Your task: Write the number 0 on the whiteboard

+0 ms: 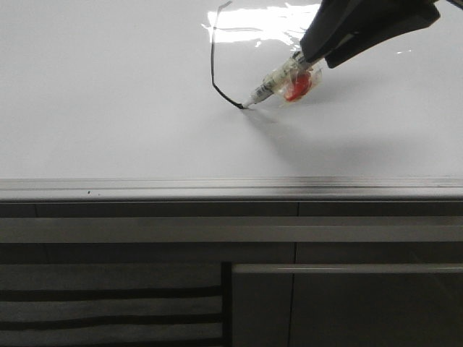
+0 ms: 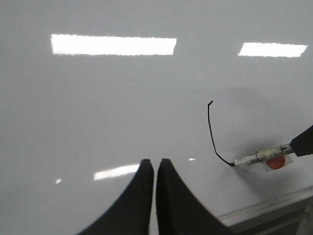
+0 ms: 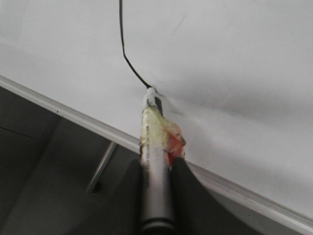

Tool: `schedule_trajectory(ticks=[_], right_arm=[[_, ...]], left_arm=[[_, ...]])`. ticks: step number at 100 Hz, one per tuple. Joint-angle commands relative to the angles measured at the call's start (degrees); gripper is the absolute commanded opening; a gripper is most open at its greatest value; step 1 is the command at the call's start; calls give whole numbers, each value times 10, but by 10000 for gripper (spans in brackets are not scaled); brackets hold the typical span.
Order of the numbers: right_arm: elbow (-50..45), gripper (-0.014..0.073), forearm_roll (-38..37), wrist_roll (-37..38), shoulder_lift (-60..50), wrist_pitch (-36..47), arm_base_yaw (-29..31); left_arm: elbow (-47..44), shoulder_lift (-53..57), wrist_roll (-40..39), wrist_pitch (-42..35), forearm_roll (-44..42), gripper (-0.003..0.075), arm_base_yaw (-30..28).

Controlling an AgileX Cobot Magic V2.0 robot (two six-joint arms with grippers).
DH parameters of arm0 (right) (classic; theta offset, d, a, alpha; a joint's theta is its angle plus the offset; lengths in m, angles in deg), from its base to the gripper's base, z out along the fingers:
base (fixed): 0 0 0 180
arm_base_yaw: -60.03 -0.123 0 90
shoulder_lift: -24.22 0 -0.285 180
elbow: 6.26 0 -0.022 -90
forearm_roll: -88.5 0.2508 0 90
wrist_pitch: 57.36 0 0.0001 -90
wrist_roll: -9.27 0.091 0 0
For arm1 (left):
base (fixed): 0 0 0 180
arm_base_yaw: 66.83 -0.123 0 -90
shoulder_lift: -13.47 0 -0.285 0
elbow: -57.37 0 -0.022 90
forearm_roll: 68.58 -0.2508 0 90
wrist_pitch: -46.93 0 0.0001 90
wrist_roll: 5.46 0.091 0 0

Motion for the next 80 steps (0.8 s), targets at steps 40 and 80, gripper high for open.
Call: schedule_trajectory(ticks=[40, 80], right_arm=[[17, -47, -257, 164, -39, -7, 10], [79, -47, -322, 215, -37, -13, 10]], left_arm=[[16, -8, -5, -24, -15, -20, -1], [16, -8, -5, -25, -15, -20, -1]])
